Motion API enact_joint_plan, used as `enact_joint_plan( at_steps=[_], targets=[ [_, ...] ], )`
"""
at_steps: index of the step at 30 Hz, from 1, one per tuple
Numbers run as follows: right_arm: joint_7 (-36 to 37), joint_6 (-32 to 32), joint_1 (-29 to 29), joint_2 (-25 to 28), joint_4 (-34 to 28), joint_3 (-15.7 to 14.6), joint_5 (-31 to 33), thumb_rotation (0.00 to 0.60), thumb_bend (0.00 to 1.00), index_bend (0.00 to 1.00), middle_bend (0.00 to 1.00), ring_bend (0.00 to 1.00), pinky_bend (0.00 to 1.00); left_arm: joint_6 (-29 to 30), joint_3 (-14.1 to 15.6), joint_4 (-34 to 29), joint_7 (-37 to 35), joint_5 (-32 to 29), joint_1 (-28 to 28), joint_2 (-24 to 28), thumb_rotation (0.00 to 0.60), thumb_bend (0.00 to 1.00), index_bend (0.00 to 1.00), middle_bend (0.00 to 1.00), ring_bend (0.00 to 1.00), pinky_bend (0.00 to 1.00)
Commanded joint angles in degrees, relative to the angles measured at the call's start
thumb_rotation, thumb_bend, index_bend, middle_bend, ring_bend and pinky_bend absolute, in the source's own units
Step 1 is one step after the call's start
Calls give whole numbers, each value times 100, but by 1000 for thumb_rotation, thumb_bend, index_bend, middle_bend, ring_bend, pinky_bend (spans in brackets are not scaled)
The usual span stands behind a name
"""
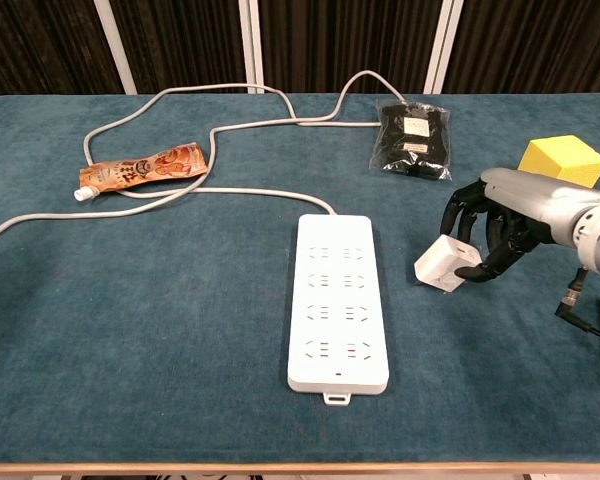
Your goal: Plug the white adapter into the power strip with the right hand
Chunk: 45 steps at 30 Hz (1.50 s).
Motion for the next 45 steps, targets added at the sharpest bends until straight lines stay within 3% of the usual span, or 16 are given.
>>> enact_joint_plan(
  at_steps=[1, 28, 39, 45],
  targets=[
    [-74, 33, -10, -68, 30, 34, 42, 600, 333, 413, 457, 577, 392, -1, -1, 2, 1, -4, -1, 0, 600, 100, 123, 0, 0, 0],
    [-368, 11, -63, -346, 188, 226, 127, 600, 342, 473, 500, 665, 444, -10, 0, 3, -6, -13, -8, 2, 600, 100, 123, 0, 0, 0],
    [-203, 10, -120, -429, 312, 257, -163, 600, 426, 619, 584, 726, 535, -14, -6, 9, -11, -32, -9, 4, 600, 100, 123, 0, 0, 0],
    [-177, -74, -126, -306, 212, 280, -274, 600, 471, 650, 599, 732, 542, -16, 9, -3, 0, -12, -8, 6, 600, 100, 123, 0, 0, 0]
  ],
)
